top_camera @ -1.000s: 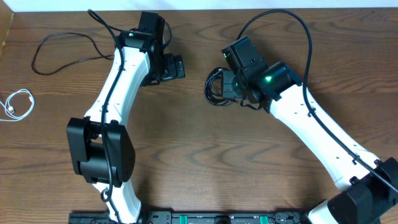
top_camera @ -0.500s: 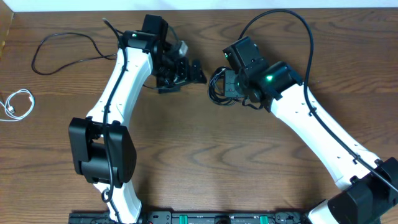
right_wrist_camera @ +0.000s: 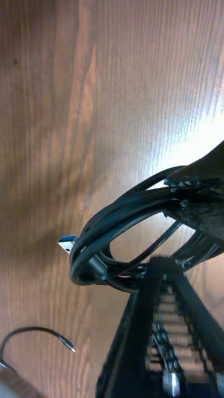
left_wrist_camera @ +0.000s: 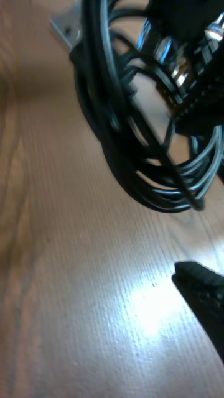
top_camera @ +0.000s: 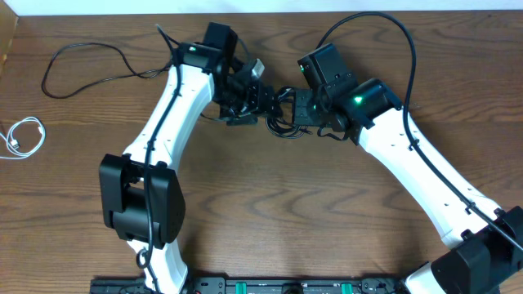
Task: Untangle cables
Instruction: 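Move the left gripper to the black coil held by the right gripper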
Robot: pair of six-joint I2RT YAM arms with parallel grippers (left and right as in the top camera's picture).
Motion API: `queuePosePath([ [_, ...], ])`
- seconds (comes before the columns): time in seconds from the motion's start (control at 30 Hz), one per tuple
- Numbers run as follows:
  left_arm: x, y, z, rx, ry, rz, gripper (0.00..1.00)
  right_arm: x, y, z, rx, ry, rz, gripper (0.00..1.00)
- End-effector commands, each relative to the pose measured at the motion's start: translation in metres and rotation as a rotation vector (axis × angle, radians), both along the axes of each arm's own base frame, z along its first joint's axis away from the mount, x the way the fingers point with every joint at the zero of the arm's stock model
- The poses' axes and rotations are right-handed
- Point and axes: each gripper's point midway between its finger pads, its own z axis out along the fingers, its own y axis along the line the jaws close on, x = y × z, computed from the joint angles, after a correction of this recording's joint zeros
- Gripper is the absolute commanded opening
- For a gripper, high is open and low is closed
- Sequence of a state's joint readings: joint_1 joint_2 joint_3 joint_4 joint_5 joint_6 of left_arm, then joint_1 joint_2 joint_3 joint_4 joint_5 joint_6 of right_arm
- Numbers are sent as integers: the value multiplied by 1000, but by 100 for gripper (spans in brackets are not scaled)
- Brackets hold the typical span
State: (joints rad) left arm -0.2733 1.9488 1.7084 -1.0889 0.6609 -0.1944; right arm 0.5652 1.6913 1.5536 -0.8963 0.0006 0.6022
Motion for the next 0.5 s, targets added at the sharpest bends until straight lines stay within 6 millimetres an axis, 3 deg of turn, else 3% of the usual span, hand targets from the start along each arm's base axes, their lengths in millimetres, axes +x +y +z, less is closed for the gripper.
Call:
queuePosePath([
  [0.0, 1, 9, -11, 83, 18, 41, 64, -4, 5, 2, 35, 18, 6, 1],
  [0.1, 1, 9, -11, 84, 18, 41, 49, -5, 3, 1, 28, 27, 5, 2],
  [0.27, 1, 13, -14, 109, 19, 45, 37, -1, -7, 0, -21, 5, -27, 2],
  [0.4, -2, 17, -16, 132, 35, 55, 8, 0, -17, -2, -70, -6, -54, 2],
  [0.47, -2, 17, -16, 133, 36, 55, 8, 1, -17, -2, -69, -6, -55, 4],
])
